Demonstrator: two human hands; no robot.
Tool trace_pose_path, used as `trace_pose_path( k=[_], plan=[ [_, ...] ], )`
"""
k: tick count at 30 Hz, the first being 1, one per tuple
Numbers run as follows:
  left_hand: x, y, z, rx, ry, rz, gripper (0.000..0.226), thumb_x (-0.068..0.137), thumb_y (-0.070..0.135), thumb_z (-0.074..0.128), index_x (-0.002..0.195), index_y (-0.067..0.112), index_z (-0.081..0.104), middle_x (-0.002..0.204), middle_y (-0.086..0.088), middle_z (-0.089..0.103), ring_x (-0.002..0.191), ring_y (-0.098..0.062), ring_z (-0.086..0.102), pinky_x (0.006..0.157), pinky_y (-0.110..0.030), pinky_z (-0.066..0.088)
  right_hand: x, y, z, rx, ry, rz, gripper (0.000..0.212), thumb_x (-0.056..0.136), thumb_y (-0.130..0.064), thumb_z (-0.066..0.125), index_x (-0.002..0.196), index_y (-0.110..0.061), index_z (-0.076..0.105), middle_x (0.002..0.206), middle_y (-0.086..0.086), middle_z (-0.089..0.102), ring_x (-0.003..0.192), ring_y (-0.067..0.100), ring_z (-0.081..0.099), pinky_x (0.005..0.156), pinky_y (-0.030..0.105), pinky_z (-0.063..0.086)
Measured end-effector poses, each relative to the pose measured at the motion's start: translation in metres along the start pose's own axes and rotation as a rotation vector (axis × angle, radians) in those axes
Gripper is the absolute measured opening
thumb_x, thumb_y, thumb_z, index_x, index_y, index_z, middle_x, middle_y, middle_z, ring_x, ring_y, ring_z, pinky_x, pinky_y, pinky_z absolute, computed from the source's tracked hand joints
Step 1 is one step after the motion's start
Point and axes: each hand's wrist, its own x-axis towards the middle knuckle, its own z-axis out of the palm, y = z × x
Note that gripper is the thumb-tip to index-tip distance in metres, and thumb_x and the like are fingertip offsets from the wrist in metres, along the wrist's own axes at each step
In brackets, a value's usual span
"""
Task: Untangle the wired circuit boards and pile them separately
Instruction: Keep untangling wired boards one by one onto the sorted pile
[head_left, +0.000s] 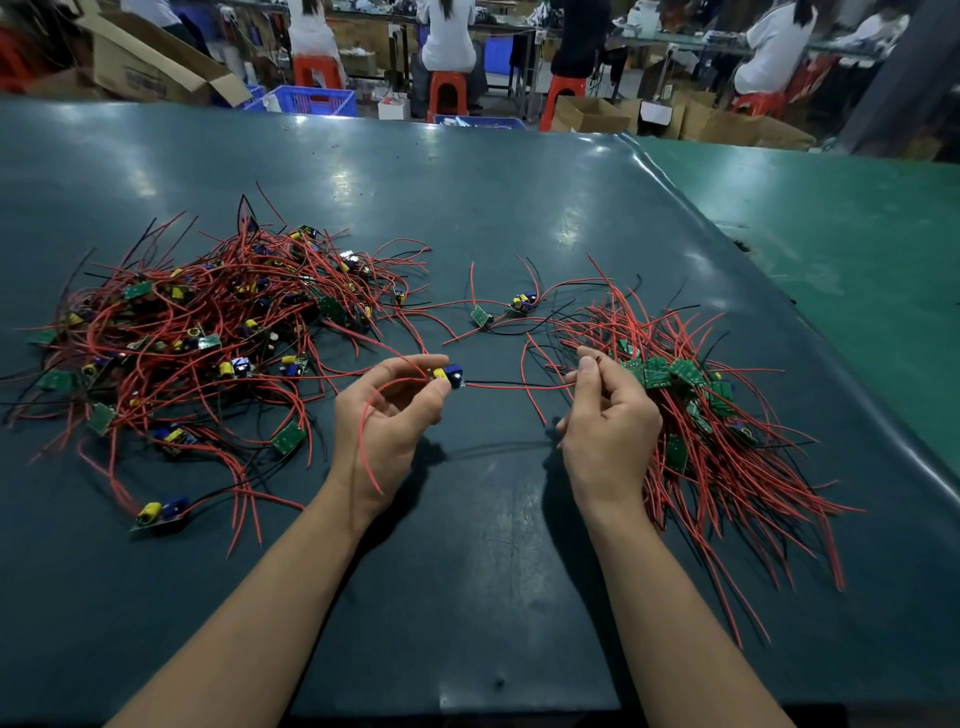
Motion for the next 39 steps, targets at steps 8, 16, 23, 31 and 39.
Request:
trace_pose_path(
  k=[8,16,23,31,39],
  plan=[
    [0.011,0.006,-0.004,-0.269,0.227,-0.075,0.018,0.078,0.029,0.067,0.084,0.016,0.058,0.086,-0.002,0.075,0.081,-0.014,0.07,0.08,-0.029,0.054,0.002,-0.006,-0.001,0.267,-0.053,0.165,0.019,0.095,-0.011,0.061,0.11,-0.023,0.064,0.077,-0.007,0.061,0.05,0.011,0.053,0.042,0.022,0.041],
    [0.004,0.008,-0.002,-0.209,0.06,-0.169,0.028,0.079,0.038,0.064,0.08,0.012,0.073,0.053,-0.003,0.058,0.037,-0.009,0.045,0.044,-0.019,0.041,-0.009,-0.017,0.0,0.312,-0.55,0.267,0.019,0.099,-0.017,0.056,0.093,-0.019,0.074,0.057,-0.004,0.06,0.042,0.006,0.045,0.036,0.017,0.032],
    [-0.01,0.005,0.004,0.112,-0.338,-0.216,0.036,0.092,0.037,0.055,0.084,0.007,0.072,0.049,0.001,0.048,0.038,-0.009,0.033,0.038,-0.016,0.028,-0.016,-0.021,0.001,0.326,-0.739,0.216,0.022,0.094,-0.016,0.06,0.083,-0.022,0.077,0.051,-0.006,0.049,0.045,0.005,0.037,0.043,0.014,0.029],
    [-0.01,0.014,0.004,0.095,-0.457,-0.273,0.034,0.09,0.039,0.057,0.065,0.017,0.066,0.052,0.006,0.047,0.045,-0.007,0.04,0.045,-0.014,0.032,-0.012,-0.02,0.006,0.538,-0.585,0.456,0.019,0.09,-0.021,0.066,0.076,-0.013,0.077,0.043,-0.006,0.029,0.035,0.007,0.019,0.038,0.014,0.016],
    [-0.011,0.014,0.005,0.201,-0.525,-0.274,0.034,0.091,0.038,0.057,0.064,0.019,0.065,0.051,0.004,0.048,0.047,-0.01,0.04,0.048,-0.017,0.033,-0.01,-0.013,0.012,0.562,-0.397,0.426,0.017,0.088,-0.003,0.067,0.079,-0.014,0.057,0.047,-0.009,0.043,0.038,0.004,0.03,0.04,0.017,0.027]
  ],
)
